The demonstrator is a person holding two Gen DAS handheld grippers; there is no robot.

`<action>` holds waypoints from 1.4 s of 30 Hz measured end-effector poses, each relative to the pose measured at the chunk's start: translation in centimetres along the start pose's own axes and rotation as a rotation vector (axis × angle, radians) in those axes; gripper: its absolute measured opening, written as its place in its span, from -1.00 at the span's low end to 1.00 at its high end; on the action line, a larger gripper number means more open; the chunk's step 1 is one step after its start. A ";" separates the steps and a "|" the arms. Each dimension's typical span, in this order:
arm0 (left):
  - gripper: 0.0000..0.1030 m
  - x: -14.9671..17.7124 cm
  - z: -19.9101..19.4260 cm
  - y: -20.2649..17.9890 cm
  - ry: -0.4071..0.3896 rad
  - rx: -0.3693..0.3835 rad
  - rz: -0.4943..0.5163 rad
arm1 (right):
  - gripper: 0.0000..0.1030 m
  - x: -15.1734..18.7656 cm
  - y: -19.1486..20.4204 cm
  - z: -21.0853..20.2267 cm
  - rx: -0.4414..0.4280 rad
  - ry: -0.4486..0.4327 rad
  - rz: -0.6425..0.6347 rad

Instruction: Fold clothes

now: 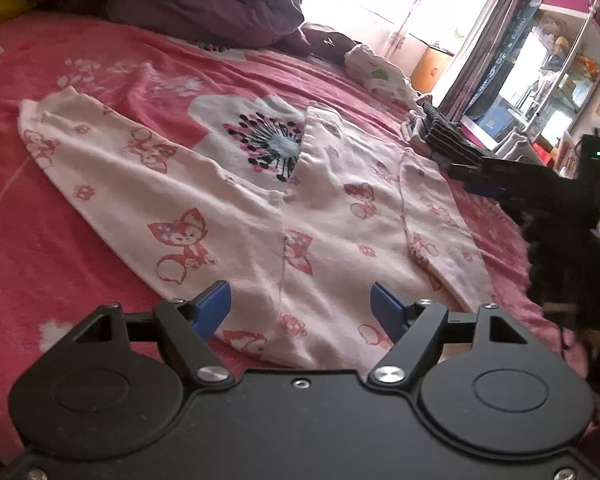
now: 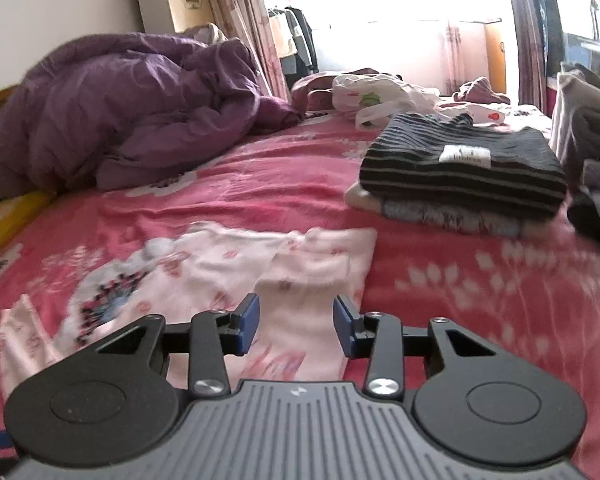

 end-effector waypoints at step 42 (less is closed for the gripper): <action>0.49 -0.4 -0.8 -0.8 -0.066 0.079 0.026 | -0.85 0.7 -10.3 -8.7 0.251 -0.138 0.205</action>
Point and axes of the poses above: each gripper's, at about its wrist camera, not at the fingertips, and z roughly the way its jaws point, y to its left, x to its underside, the point moved 7 cm from there along z, roughly the way its jaws point, and after that the axes turned 4 degrees about x, right-handed, at the moved point
